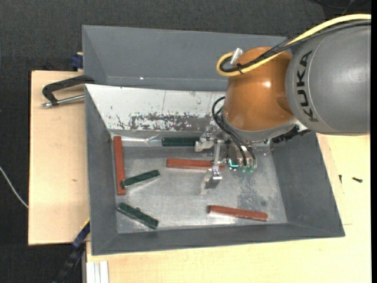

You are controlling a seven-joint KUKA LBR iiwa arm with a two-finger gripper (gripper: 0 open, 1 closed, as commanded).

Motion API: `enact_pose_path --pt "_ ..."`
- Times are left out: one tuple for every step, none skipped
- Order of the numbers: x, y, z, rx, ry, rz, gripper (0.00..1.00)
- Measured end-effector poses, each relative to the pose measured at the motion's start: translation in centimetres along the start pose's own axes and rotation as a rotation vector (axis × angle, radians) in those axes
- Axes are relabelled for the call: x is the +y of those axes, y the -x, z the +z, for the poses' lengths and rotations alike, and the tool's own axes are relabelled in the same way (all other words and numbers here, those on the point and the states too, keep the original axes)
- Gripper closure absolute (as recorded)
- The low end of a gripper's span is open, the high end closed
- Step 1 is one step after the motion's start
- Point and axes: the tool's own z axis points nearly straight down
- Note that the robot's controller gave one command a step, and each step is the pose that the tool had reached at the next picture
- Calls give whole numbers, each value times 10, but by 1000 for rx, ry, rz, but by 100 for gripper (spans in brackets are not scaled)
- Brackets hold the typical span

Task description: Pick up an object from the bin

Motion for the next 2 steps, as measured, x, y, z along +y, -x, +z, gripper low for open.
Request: enact_pose_path --pt "0 1 -4 -7 1 1 0" --pt "-34 23 101 -8 5 200 100"
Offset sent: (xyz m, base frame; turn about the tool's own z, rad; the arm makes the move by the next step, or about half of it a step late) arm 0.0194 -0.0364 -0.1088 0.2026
